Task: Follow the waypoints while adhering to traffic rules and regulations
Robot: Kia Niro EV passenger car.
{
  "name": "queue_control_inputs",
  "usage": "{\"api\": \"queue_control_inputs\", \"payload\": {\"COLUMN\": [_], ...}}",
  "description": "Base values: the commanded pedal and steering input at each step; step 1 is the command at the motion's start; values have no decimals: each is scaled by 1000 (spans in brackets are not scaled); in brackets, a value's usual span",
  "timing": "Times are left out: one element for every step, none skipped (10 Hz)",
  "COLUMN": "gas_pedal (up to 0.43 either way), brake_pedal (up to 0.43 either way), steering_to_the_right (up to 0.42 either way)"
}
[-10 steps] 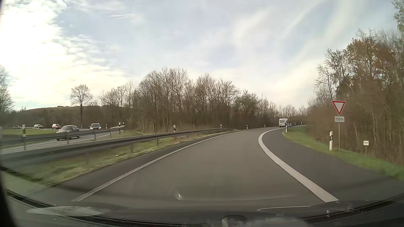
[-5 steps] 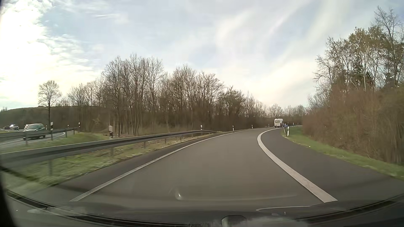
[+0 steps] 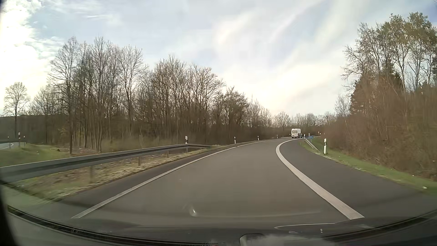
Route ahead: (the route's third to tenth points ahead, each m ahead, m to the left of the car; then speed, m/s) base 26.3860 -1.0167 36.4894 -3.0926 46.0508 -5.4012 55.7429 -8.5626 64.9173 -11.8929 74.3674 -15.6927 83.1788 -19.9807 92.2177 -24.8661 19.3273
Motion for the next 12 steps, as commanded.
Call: {"api": "queue_control_inputs", "payload": {"gas_pedal": [130, 130, 130, 130, 138, 138, 138, 138, 138, 138, 138, 138], "brake_pedal": [0, 0, 0, 0, 0, 0, 0, 0, 0, 0, 0, 0], "steering_to_the_right": [40, 40, 40, 39, 38, 37, 37, 37, 37, 36, 36, 36]}}
